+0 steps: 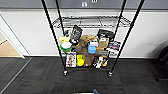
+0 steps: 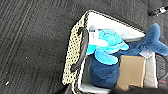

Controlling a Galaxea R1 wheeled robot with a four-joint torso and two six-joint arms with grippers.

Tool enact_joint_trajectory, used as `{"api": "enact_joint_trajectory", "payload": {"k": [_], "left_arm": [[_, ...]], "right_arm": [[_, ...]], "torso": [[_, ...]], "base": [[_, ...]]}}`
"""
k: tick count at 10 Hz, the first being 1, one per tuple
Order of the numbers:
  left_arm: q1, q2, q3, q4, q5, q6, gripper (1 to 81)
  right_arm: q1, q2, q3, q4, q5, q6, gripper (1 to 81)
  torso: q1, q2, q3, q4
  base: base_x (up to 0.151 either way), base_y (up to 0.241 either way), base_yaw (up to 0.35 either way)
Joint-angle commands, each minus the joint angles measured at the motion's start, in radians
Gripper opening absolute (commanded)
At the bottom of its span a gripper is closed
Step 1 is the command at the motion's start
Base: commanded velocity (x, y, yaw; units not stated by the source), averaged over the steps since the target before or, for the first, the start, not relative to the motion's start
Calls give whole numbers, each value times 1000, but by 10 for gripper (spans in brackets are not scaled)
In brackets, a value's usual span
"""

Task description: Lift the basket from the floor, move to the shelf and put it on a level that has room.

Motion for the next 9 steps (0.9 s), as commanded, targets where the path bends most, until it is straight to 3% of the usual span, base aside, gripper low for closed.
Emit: {"api": "enact_joint_trajectory", "payload": {"k": [1,4,5,7,9], "left_arm": [[-124,-25,-5,-8,68,-2,811],[-153,-17,-23,-11,95,-4,811],[-158,-14,-23,-18,97,-4,811],[-171,-11,-23,-12,99,-4,811],[-200,-17,-23,-16,131,-5,811]], "right_arm": [[113,-7,3,11,-44,4,811],[123,-9,2,11,-44,21,811],[123,-7,3,11,-44,23,811],[132,-7,6,19,-44,23,811],[142,-7,9,34,-44,23,811]], "torso": [[62,-95,0,0],[127,-200,0,0],[150,-237,-93,0],[180,-285,-108,0],[219,-347,-166,0]], "base": [[0,0,0],[0,0,0],[0,0,0],[0,0,0],[0,0,0]]}}
